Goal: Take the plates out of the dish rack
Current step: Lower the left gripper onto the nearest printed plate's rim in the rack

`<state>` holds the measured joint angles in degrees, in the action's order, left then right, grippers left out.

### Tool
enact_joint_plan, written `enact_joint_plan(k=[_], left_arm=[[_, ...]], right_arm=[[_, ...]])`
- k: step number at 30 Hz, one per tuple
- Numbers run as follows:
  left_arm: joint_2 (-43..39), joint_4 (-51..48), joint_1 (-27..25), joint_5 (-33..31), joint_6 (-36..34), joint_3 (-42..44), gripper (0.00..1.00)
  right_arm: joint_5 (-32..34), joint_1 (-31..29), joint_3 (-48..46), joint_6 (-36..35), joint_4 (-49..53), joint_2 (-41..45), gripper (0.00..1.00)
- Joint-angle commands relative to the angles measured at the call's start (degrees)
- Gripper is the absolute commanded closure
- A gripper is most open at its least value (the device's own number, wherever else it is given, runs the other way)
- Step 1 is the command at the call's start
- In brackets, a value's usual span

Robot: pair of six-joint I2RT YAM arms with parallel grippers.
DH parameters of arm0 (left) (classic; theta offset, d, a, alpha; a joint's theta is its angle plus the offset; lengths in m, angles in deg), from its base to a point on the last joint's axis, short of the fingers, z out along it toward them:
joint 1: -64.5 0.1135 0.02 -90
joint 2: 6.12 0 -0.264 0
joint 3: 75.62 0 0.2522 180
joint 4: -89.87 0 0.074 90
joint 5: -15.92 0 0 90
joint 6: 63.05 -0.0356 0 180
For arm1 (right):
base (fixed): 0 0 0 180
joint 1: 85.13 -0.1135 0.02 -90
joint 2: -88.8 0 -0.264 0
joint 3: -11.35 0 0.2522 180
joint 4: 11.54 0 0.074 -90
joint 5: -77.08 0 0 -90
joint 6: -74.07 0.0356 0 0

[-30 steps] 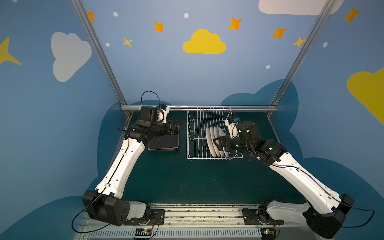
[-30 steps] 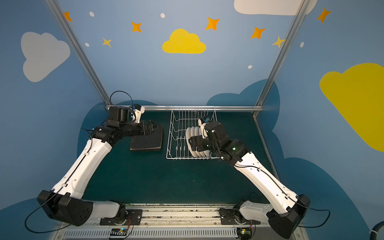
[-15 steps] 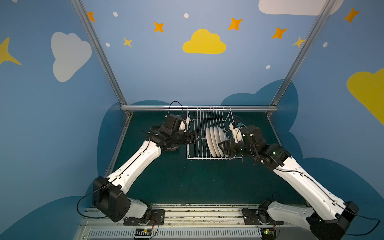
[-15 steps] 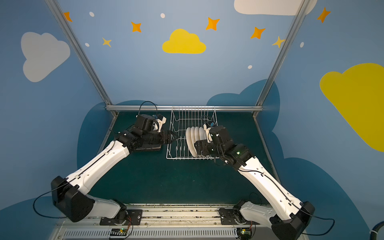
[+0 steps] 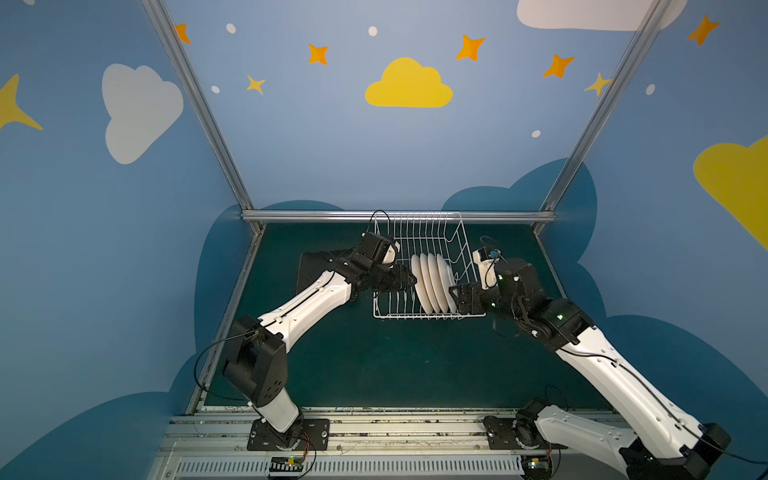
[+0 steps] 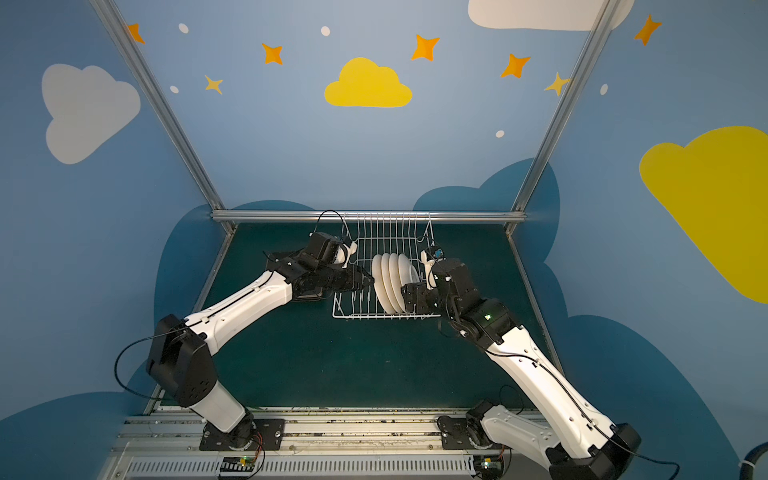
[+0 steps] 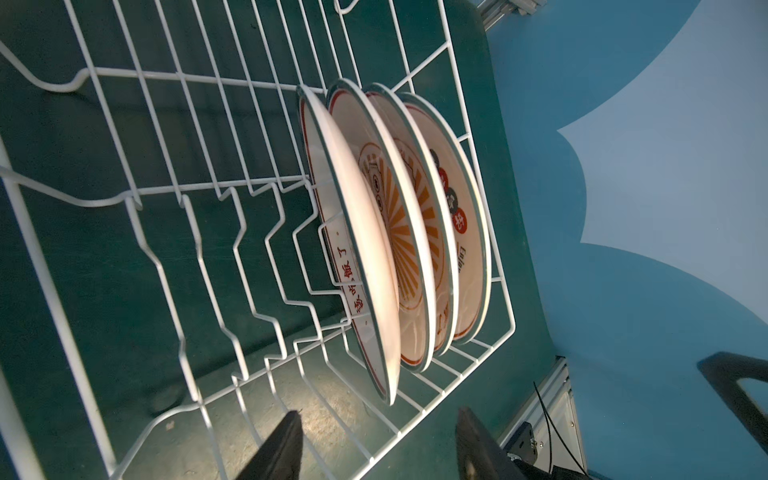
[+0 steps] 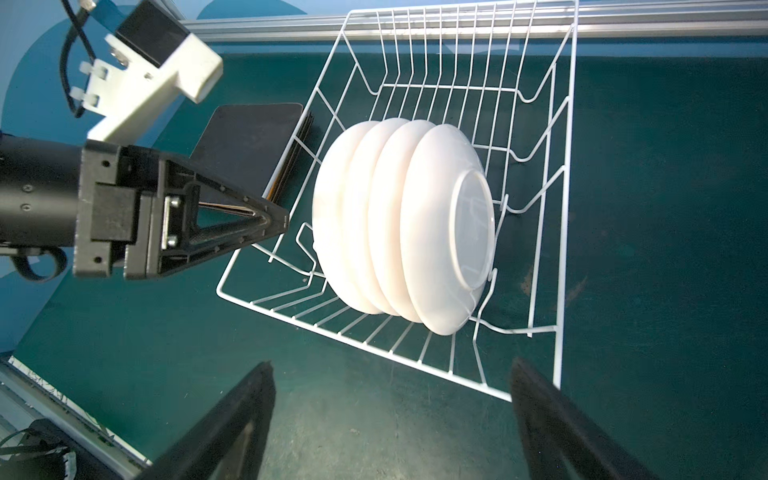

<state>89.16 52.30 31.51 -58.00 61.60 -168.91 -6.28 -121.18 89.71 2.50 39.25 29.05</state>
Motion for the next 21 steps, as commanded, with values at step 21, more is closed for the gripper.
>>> enact_joint_plan(k=[21], left_arm=[[12.1,-3.9,-0.5,0.7,-0.7,-11.4,0.68]], right_arm=[[-1.2,3.1,-0.9,-3.2,-1.6,0.3,0.12]])
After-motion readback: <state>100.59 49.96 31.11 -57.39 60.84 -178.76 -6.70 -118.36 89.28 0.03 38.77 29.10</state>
